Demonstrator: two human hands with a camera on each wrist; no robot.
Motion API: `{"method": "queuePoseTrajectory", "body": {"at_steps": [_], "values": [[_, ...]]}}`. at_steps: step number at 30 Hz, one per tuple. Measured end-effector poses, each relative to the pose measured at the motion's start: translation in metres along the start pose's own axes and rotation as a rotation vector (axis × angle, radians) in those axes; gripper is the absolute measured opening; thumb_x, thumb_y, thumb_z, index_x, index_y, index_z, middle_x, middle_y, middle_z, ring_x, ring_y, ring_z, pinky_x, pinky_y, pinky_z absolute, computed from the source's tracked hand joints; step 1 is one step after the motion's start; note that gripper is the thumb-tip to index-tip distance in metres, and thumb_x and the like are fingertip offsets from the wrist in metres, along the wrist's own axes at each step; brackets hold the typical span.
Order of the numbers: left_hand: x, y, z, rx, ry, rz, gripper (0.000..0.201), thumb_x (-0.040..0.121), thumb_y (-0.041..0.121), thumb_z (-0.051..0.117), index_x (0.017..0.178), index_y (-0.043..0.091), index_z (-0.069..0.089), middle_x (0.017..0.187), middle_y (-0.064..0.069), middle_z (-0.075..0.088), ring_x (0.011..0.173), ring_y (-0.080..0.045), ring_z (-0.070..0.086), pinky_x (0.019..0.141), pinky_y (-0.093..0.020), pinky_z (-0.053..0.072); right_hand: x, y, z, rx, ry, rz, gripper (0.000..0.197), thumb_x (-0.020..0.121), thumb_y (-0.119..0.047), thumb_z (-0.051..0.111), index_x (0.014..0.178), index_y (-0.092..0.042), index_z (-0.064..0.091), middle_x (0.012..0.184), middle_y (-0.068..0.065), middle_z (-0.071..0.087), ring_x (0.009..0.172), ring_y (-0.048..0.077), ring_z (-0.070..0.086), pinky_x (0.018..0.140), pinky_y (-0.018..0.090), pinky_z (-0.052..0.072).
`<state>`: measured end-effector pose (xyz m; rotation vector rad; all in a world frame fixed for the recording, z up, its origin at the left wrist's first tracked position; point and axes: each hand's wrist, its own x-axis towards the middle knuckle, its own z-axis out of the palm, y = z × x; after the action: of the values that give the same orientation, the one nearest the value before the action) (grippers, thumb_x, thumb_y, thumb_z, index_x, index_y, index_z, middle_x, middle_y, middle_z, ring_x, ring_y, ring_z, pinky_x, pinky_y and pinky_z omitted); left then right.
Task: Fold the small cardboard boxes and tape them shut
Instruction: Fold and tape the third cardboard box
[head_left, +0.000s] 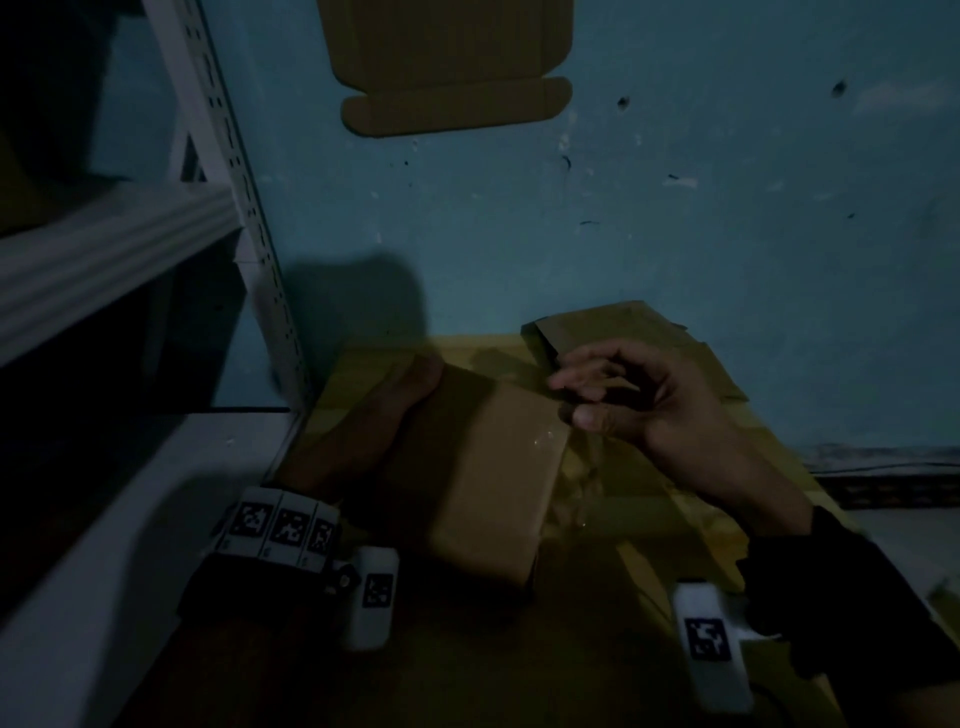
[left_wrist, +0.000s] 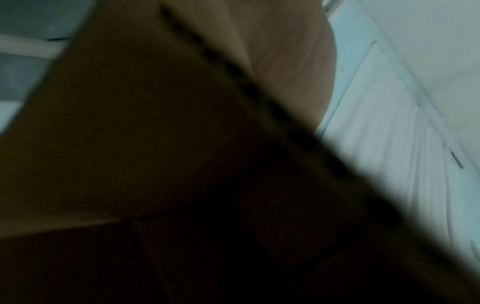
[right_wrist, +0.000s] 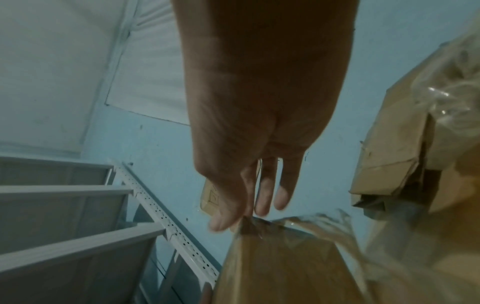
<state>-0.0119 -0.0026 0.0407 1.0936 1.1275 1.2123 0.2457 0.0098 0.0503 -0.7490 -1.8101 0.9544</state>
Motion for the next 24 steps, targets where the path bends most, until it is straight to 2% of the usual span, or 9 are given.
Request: {"method": "queuePoseTrajectory", "body": {"at_steps": [3,5,8,12,15,17,20,22,24], "values": [[0.000,-0.001,-0.001,0.021,-0.010,0.007,0.049,0.075,0.057,0.058,0.098,0.014,0.063,0.090,-0.005,0.067,0.080,-0.017,0.067,0.076,-0.033,0.050,0.000,0.003,0.001,-0.059,-0.033,0.004,0.037,0.073,-0.002,0.081,0.109,-0.006,0.073,0.095,-0.006,0.076,0.096,0.016,0.069,0.089,0.029,0.056],[0.001,-0.001,0.001,0.075,0.012,0.027,0.054,0.074,0.061,0.057,0.102,0.015,0.063,0.100,-0.010,0.067,0.089,-0.019,0.067,0.083,-0.034,0.051,0.001,0.005,0.001,-0.100,-0.011,0.002,0.033,0.070,0.002,0.083,0.101,-0.008,0.075,0.083,-0.011,0.072,0.088,0.022,0.065,0.084,0.033,0.056],[0.002,-0.004,0.003,0.125,0.019,0.049,0.082,0.067,0.076,0.066,0.111,0.008,0.063,0.111,-0.016,0.065,0.103,-0.028,0.065,0.101,-0.047,0.046,0.002,0.006,-0.005,-0.136,0.003,-0.016,0.028,0.066,0.001,0.086,0.089,-0.010,0.074,0.080,0.006,0.067,0.081,0.033,0.061,0.076,0.036,0.053],[0.002,-0.004,0.005,0.145,-0.016,0.048,0.080,0.064,0.078,0.066,0.109,0.012,0.063,0.110,-0.016,0.064,0.101,-0.028,0.065,0.102,-0.049,0.044,0.001,0.004,-0.009,-0.124,-0.090,-0.039,0.024,0.068,0.001,0.085,0.083,-0.005,0.067,0.080,0.020,0.059,0.072,0.021,0.055,0.068,0.022,0.045],[0.000,-0.005,0.005,0.104,-0.042,0.000,0.083,0.062,0.076,0.069,0.117,0.014,0.060,0.114,-0.013,0.064,0.103,-0.028,0.065,0.102,-0.051,0.045,0.001,0.000,-0.009,-0.098,-0.174,-0.019,0.024,0.071,0.011,0.080,0.080,-0.001,0.061,0.069,0.003,0.055,0.065,0.009,0.051,0.063,0.017,0.043],[0.002,-0.007,0.005,0.105,-0.062,-0.011,0.089,0.059,0.078,0.071,0.120,0.013,0.060,0.116,-0.016,0.063,0.106,-0.032,0.064,0.105,-0.053,0.043,0.001,-0.001,-0.011,-0.109,-0.215,-0.016,0.026,0.072,0.013,0.079,0.080,-0.003,0.060,0.067,-0.004,0.050,0.062,0.008,0.047,0.059,0.016,0.040],[0.002,-0.010,0.002,0.090,-0.103,-0.033,0.066,0.058,0.077,0.075,0.094,0.022,0.067,0.099,-0.009,0.064,0.095,-0.028,0.063,0.104,-0.056,0.040,0.000,-0.001,-0.013,-0.114,-0.256,-0.011,0.025,0.074,0.010,0.079,0.080,-0.002,0.058,0.068,0.011,0.043,0.063,0.015,0.043,0.060,0.018,0.040],[0.004,-0.012,0.001,0.110,-0.127,-0.041,0.054,0.060,0.076,0.074,0.084,0.028,0.068,0.094,-0.004,0.064,0.093,-0.024,0.062,0.101,-0.053,0.041,-0.002,-0.001,-0.013,-0.067,-0.294,0.019,0.023,0.077,0.010,0.076,0.082,0.000,0.055,0.072,0.019,0.044,0.065,0.018,0.044,0.062,0.021,0.043],[0.005,-0.015,-0.001,0.122,-0.129,-0.048,0.051,0.061,0.077,0.073,0.085,0.031,0.069,0.096,-0.002,0.066,0.095,-0.024,0.063,0.101,-0.052,0.042,-0.004,-0.001,-0.012,0.007,-0.329,0.063,0.025,0.079,0.015,0.070,0.081,-0.001,0.051,0.074,0.011,0.049,0.067,0.013,0.048,0.064,0.023,0.046]]}}
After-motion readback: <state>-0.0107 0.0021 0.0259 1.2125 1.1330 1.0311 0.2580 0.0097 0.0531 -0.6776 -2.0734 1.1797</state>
